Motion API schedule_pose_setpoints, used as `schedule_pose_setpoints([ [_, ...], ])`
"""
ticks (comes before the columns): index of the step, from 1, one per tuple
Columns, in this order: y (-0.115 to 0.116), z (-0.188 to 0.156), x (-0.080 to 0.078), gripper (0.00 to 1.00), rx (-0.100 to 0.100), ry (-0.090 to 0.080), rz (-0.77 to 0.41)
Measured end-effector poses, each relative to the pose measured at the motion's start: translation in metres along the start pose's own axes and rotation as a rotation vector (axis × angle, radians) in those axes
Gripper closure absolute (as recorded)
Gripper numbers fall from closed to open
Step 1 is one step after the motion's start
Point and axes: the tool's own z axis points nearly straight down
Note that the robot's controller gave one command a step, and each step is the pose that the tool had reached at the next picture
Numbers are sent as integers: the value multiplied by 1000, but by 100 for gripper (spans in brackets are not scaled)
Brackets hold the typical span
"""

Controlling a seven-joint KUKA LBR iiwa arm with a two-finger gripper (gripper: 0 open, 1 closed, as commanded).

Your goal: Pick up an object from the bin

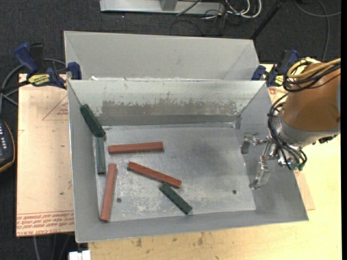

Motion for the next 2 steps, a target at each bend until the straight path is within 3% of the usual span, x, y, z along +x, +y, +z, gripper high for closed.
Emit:
schedule_pose_setpoints([
  [1, 63, -14, -54, 0, -2, -14, -63],
  [2, 136, 7, -29, 0, -3, -5, 78],
])
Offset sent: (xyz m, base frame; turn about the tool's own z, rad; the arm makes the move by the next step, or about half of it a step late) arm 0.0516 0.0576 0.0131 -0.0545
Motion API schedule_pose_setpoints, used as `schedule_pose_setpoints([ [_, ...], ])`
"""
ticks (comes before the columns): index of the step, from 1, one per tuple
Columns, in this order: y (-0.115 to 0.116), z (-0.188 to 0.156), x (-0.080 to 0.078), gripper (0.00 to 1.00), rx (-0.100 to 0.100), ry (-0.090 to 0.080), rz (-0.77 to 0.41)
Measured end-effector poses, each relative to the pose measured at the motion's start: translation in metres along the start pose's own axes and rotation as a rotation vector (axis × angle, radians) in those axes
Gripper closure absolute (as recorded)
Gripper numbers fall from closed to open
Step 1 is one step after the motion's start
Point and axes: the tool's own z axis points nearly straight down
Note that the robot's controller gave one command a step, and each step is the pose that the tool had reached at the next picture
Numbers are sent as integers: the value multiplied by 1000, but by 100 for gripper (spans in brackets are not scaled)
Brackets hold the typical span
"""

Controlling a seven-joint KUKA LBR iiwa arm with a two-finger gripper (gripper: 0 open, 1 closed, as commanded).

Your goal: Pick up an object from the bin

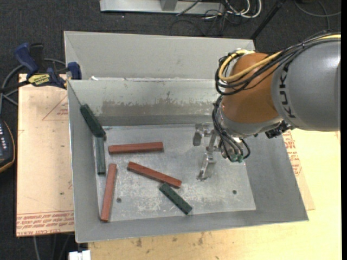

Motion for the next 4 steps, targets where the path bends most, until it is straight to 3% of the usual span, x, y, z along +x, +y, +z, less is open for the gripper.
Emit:
schedule_pose_setpoints([
  [1, 32, 86, 28, 0, 2, 0, -176],
  [2, 90, 70, -34, 0, 0, -11, -218],
  [3, 69, 87, -10, 0, 3, -1, -90],
  [4, 107, 85, 53, 0, 1, -14, -270],
])
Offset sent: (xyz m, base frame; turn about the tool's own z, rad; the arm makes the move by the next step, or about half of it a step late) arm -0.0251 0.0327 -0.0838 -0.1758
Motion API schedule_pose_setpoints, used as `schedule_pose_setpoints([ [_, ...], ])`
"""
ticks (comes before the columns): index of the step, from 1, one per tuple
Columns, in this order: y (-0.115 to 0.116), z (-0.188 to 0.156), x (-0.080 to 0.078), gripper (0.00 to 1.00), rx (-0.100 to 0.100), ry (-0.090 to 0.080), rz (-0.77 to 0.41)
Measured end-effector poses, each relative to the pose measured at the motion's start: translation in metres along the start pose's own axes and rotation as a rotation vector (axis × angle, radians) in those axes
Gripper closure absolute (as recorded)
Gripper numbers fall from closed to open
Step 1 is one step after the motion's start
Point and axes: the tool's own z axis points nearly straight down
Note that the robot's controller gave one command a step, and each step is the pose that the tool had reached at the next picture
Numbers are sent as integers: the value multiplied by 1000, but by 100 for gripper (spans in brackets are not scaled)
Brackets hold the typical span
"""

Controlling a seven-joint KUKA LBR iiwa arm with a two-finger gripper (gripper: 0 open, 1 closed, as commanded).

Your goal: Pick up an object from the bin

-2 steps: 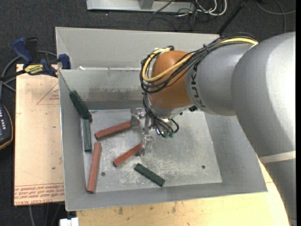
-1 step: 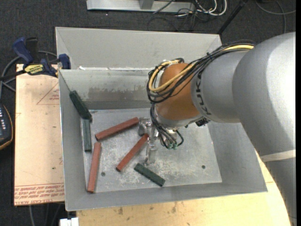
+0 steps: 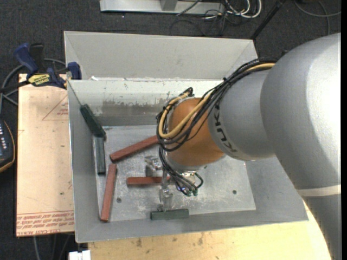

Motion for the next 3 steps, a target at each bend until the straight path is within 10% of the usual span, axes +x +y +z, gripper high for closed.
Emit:
schedule_pose_setpoints([
  [1, 0, 2, 2, 100, 0, 10, 0],
  [2, -6, -120, 18, 100, 1, 4, -29],
  [3, -15, -322, 23, 100, 1, 0, -23],
])
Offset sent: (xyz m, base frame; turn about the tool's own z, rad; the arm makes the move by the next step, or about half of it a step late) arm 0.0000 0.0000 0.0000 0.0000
